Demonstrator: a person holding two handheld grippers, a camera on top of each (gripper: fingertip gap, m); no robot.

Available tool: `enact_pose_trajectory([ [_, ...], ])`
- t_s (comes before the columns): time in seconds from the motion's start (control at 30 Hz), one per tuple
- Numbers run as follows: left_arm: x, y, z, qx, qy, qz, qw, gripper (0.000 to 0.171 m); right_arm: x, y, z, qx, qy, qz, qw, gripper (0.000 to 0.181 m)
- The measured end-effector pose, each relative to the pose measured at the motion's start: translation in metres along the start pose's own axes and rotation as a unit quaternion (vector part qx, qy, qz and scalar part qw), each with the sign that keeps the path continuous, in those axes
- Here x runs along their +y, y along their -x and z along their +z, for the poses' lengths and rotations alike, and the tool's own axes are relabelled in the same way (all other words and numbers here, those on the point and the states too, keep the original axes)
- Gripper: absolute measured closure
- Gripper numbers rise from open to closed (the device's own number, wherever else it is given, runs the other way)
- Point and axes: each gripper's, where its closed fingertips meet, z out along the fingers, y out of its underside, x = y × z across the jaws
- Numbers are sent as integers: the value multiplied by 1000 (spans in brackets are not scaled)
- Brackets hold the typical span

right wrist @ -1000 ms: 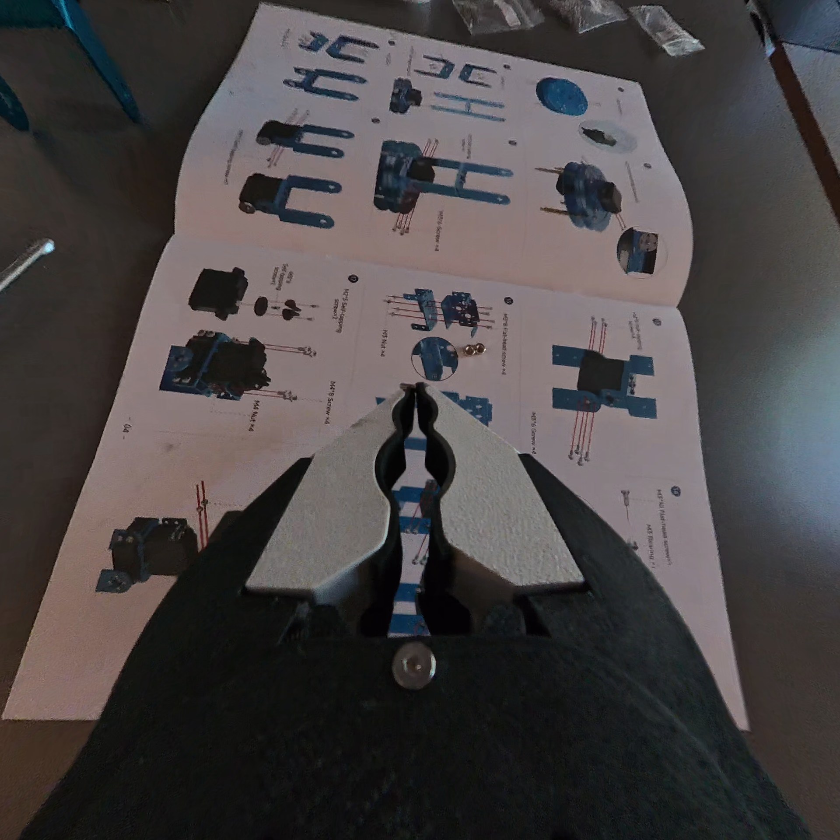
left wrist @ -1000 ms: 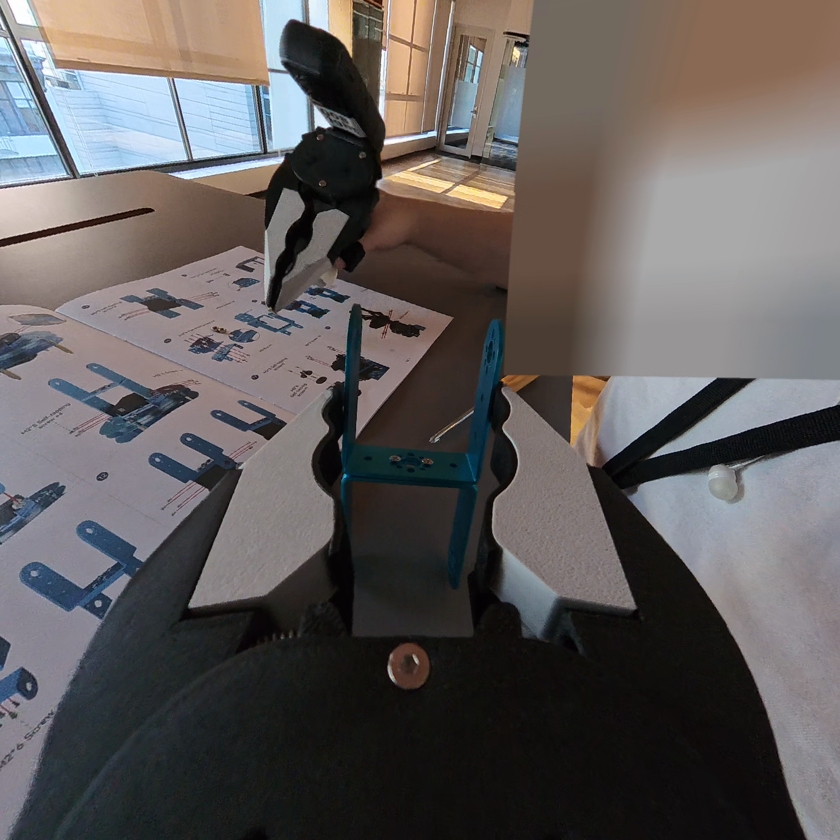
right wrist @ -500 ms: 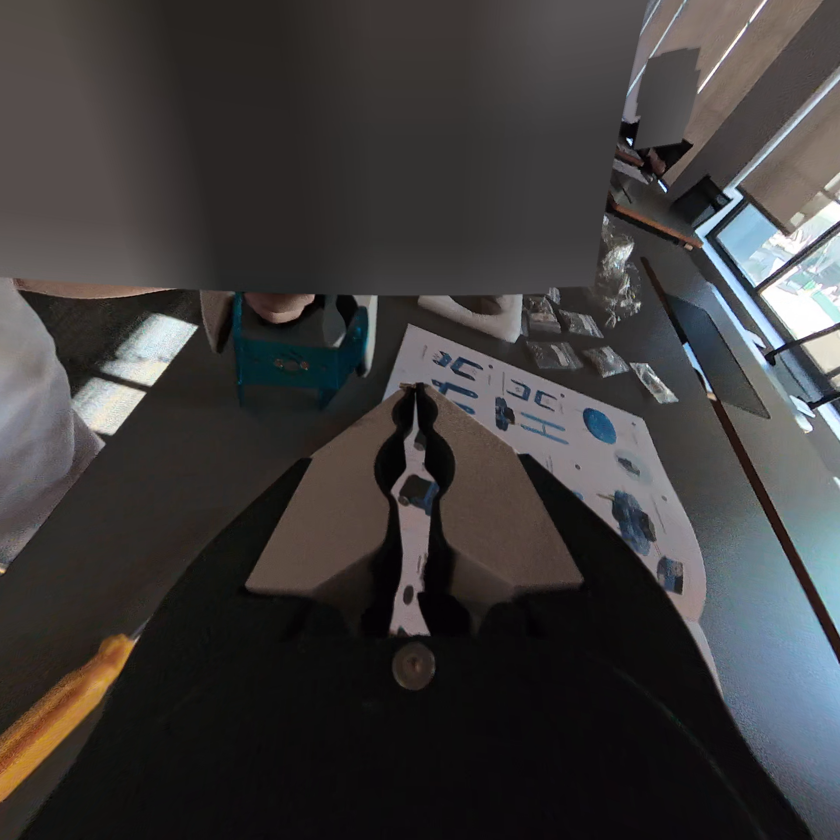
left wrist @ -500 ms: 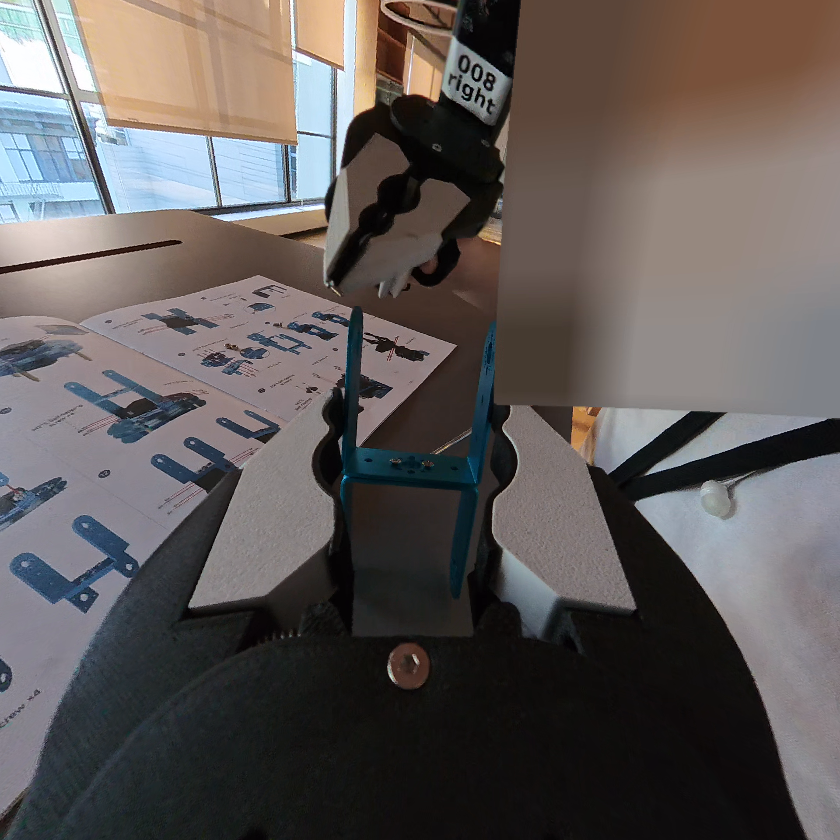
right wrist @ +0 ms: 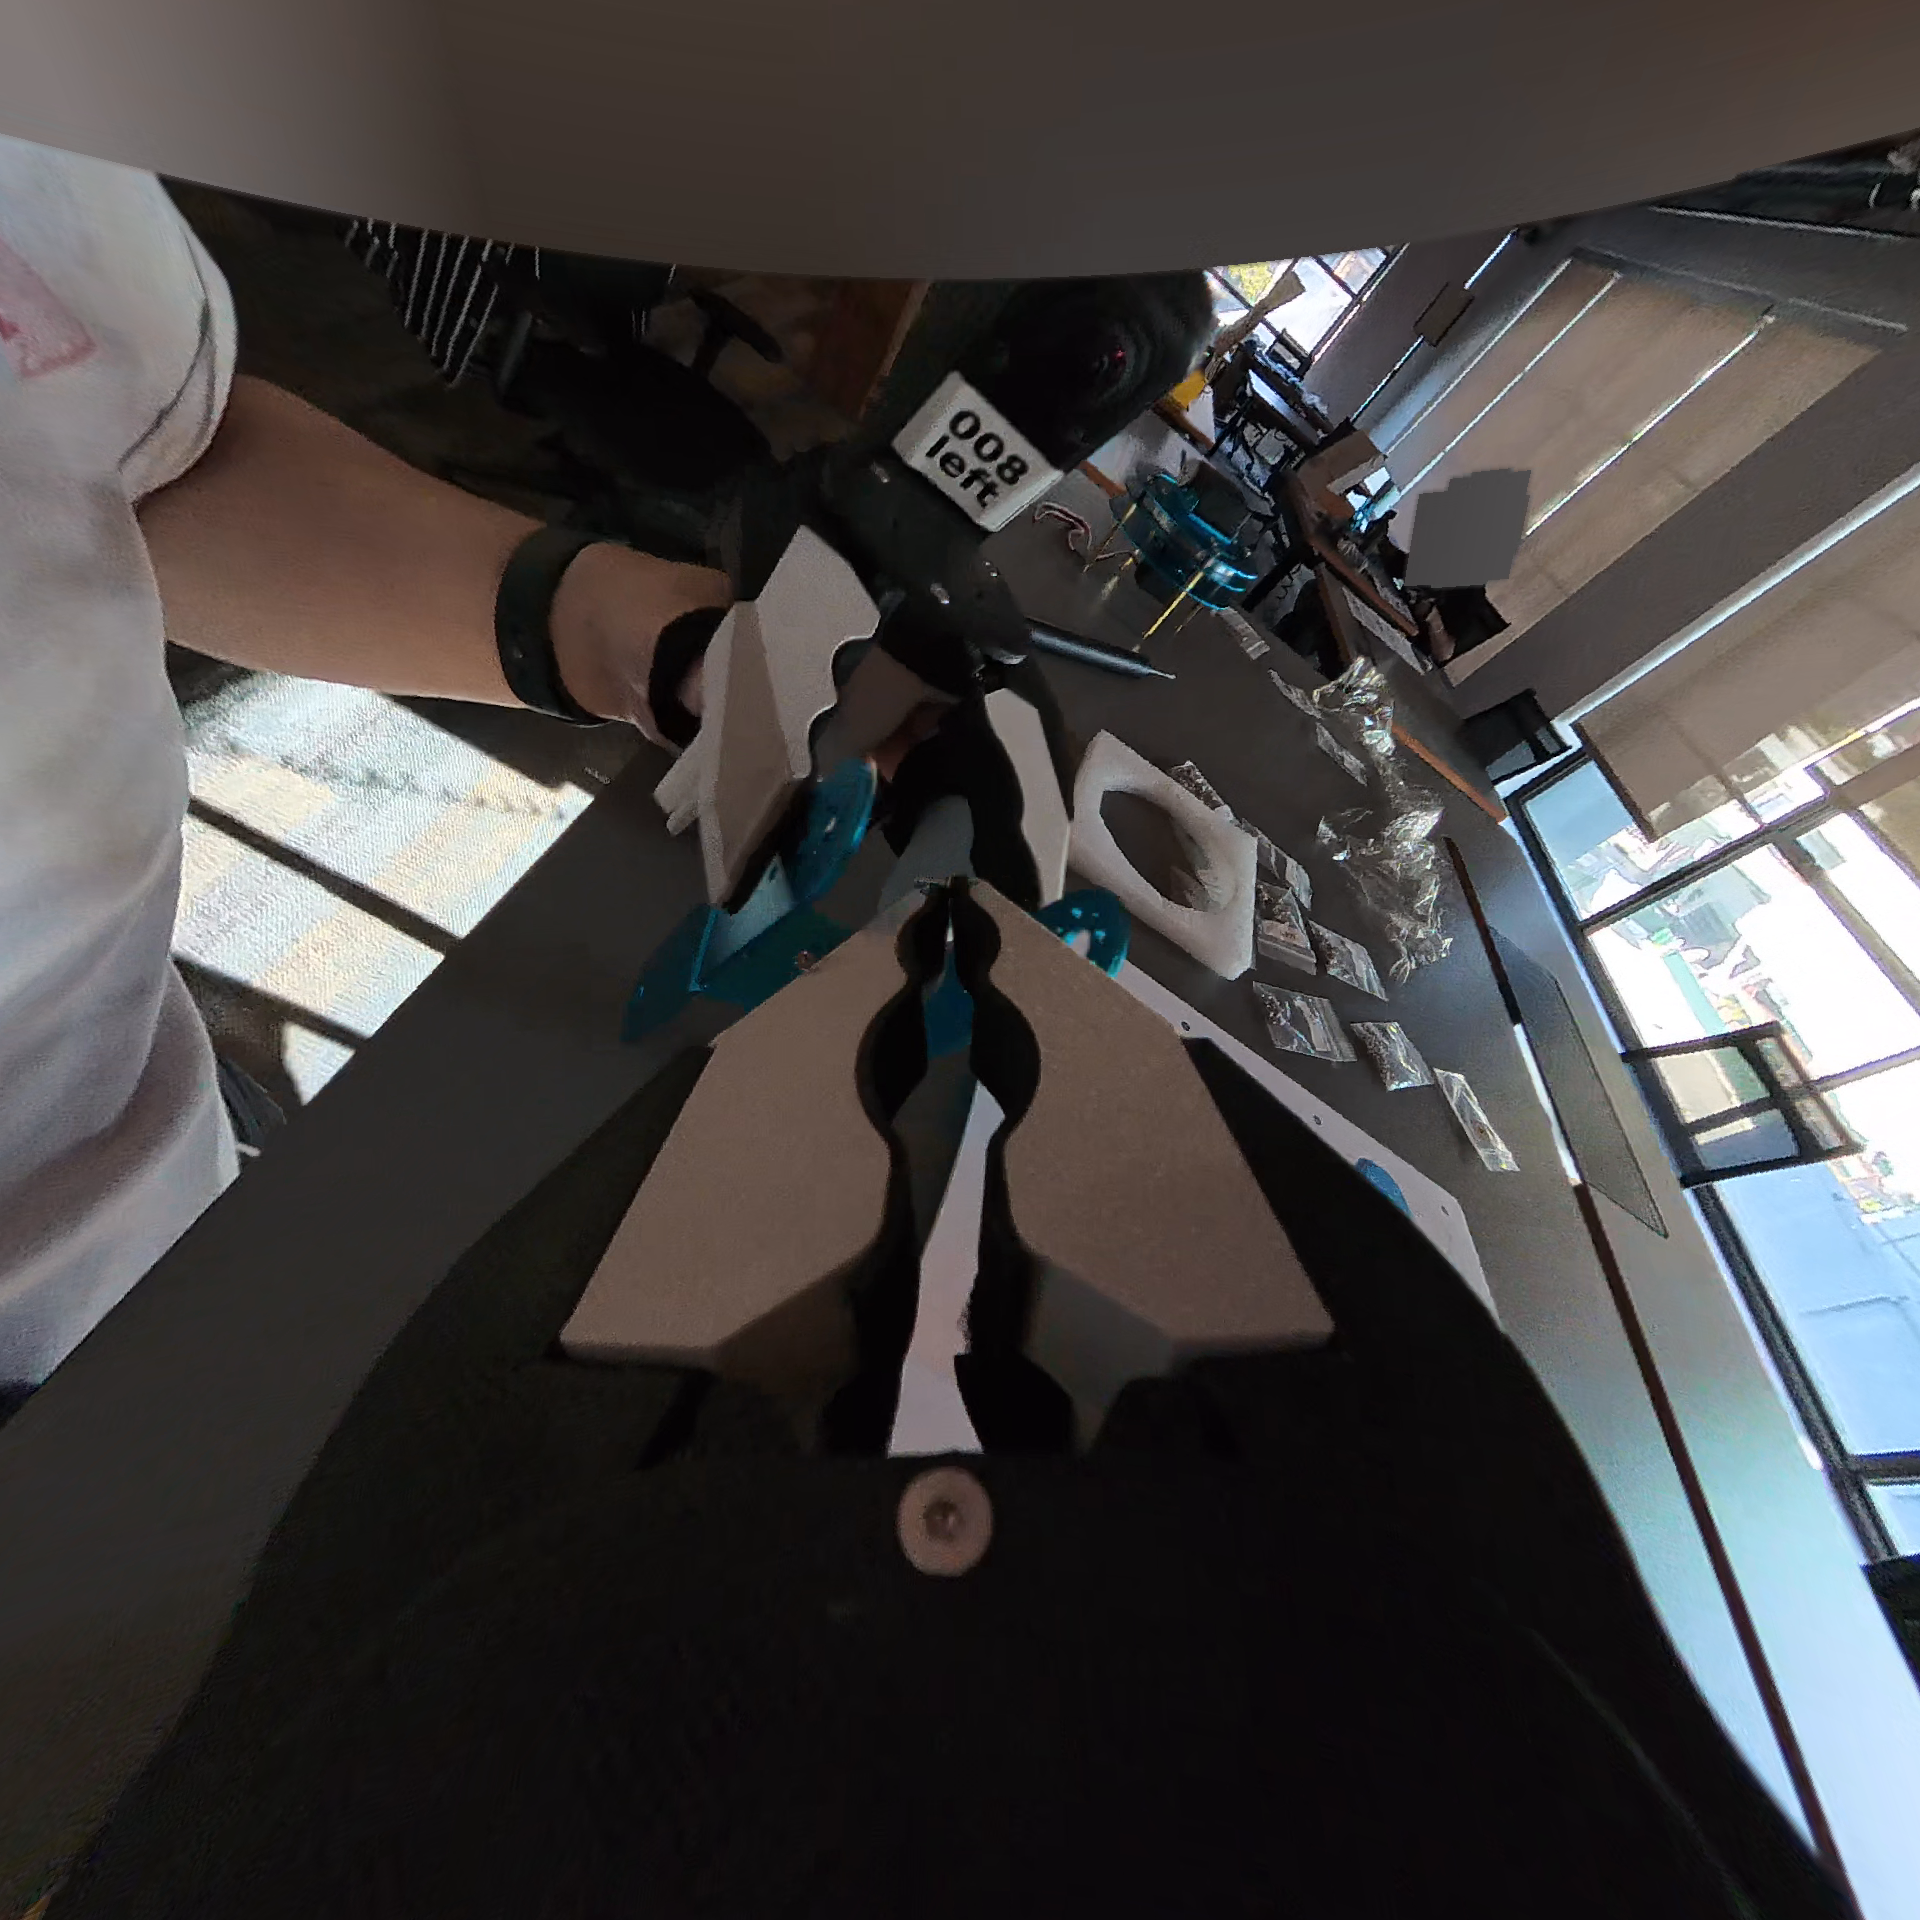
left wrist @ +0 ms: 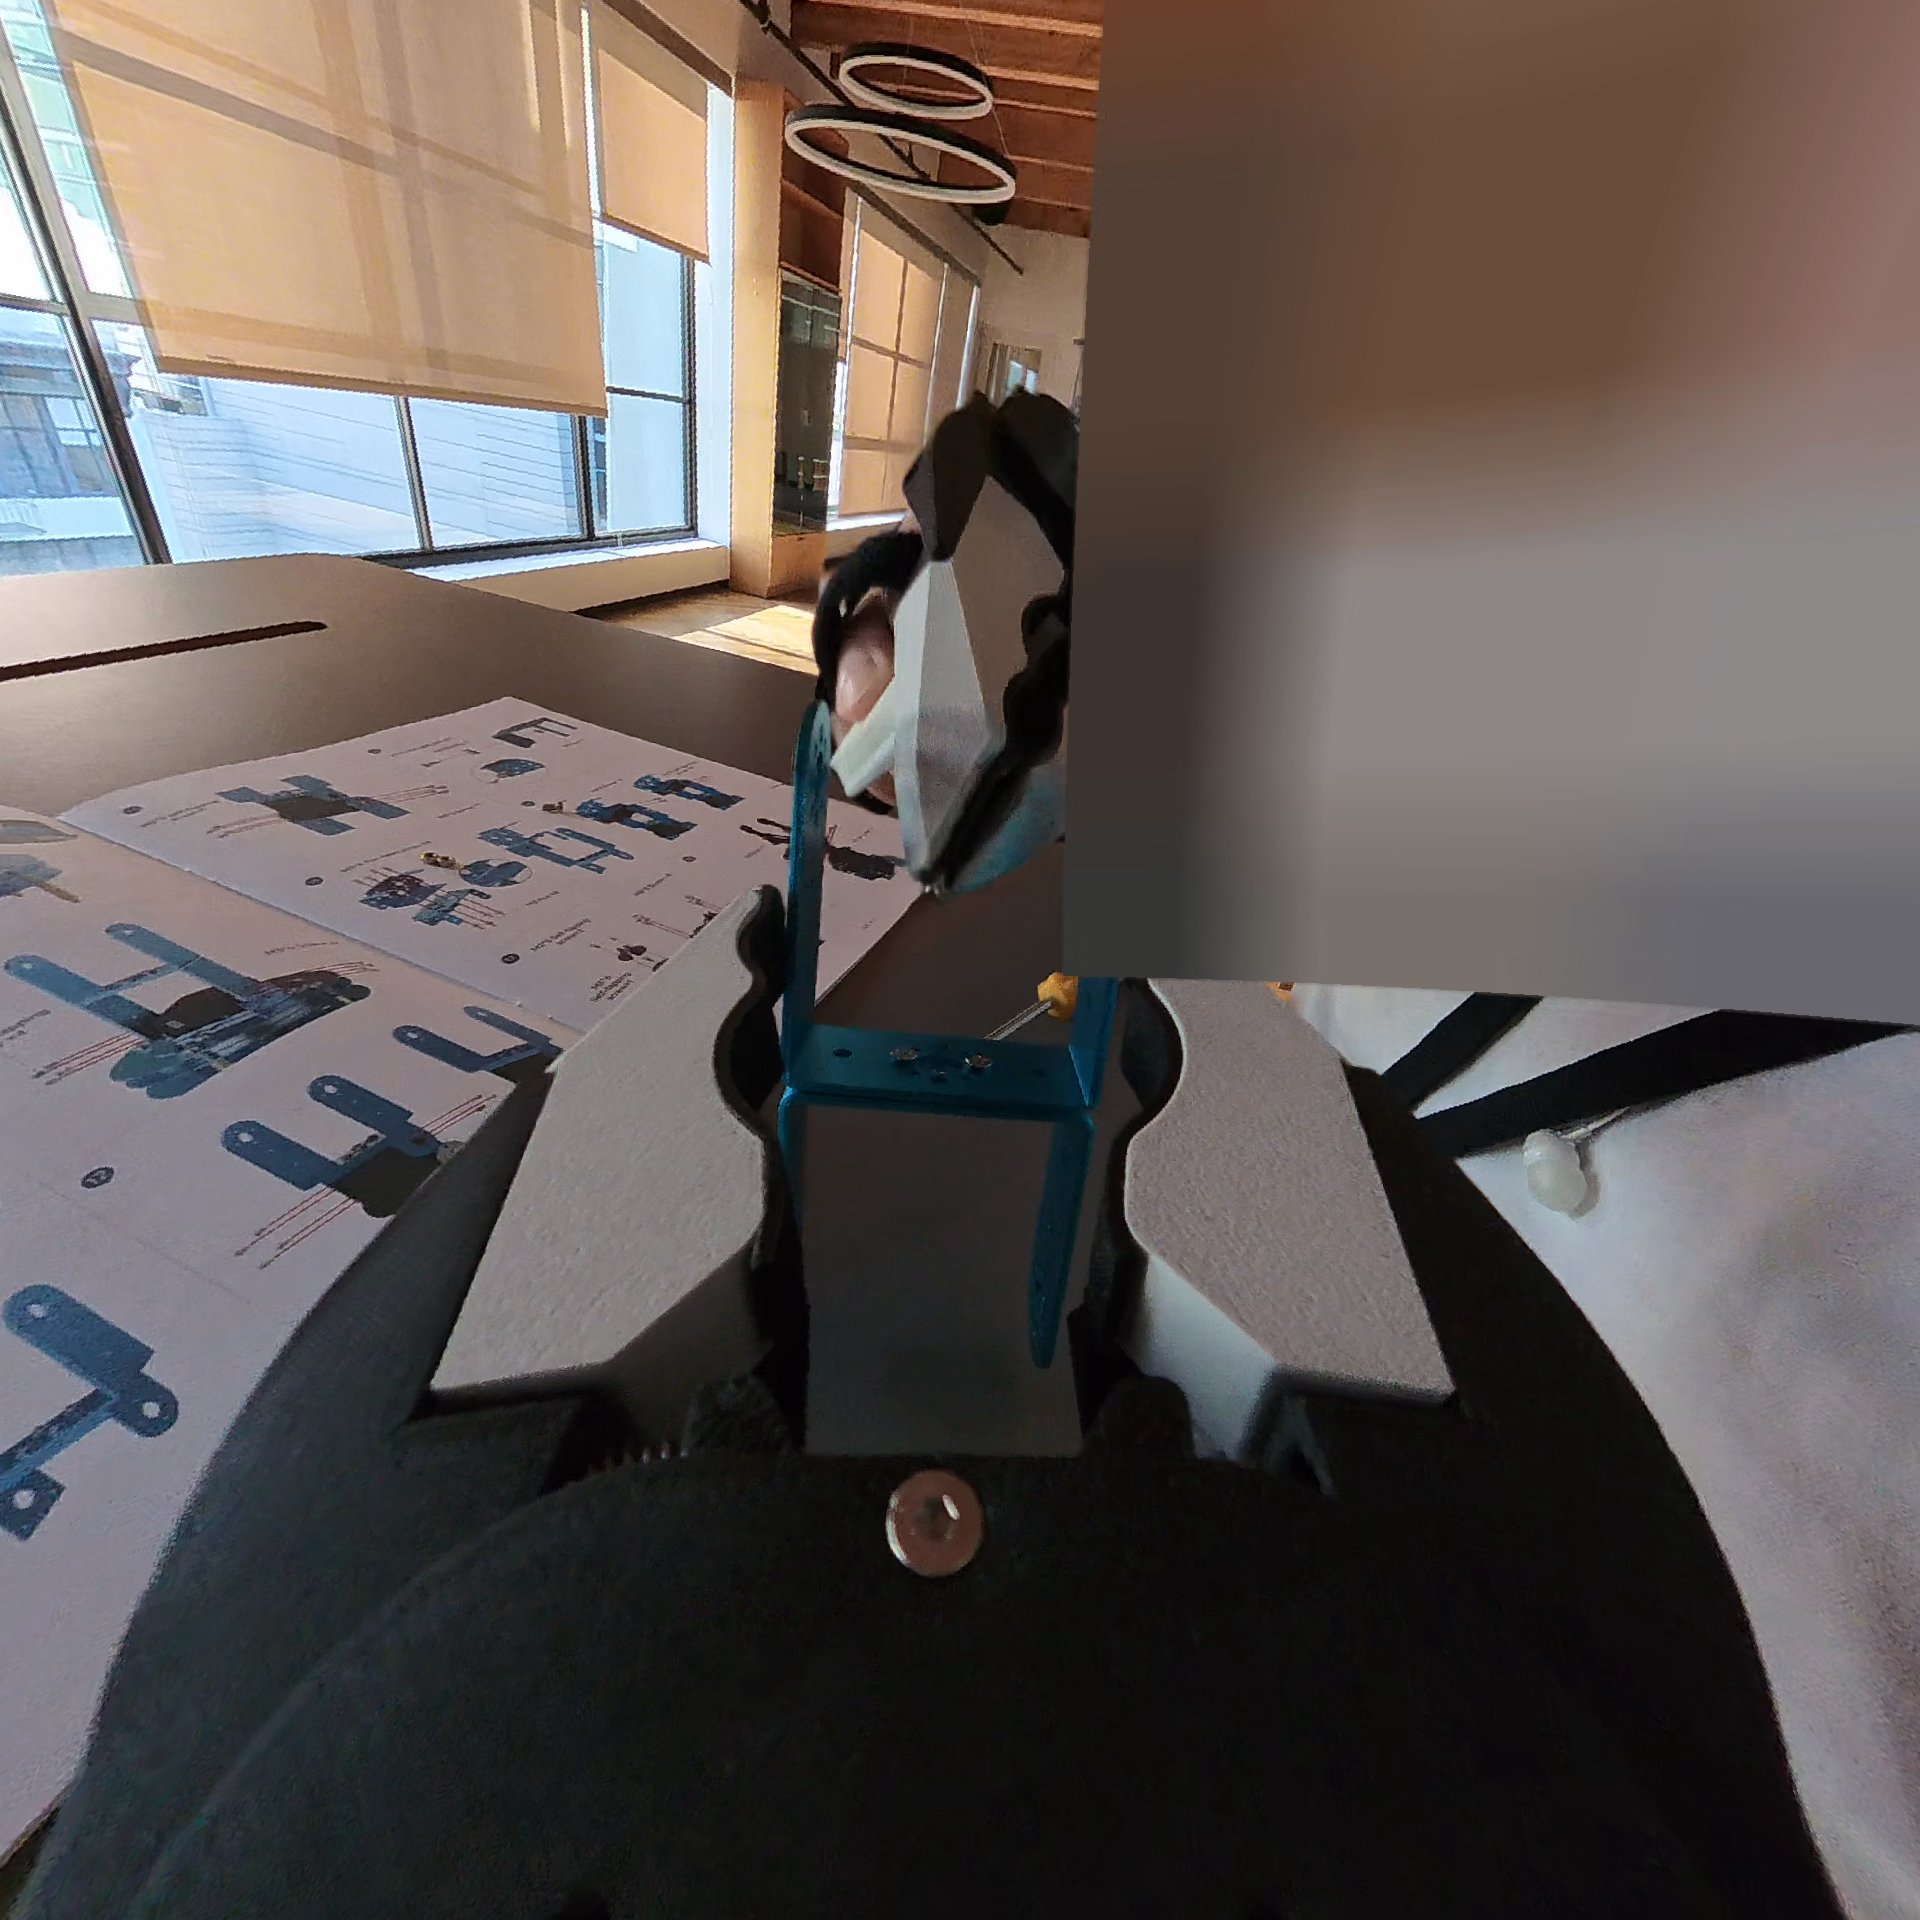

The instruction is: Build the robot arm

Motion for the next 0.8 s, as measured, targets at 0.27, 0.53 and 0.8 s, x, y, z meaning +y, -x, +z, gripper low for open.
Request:
enact_pose_trajectory([
  [0.27, -1, -3, 0, 5, -4, 6, 1000, 107, 18, 20, 14, 0, 51, -94, 994, 181],
  [0.53, 0, -3, 0, 4, -2, 6, 1000, 107, 20, 23, 14, 8, 61, -138, 988, 181],
  [0.8, 0, -4, 1, 9, -2, 7, 1000, 107, 18, 28, 12, 23, 56, -226, 972, 181],
])
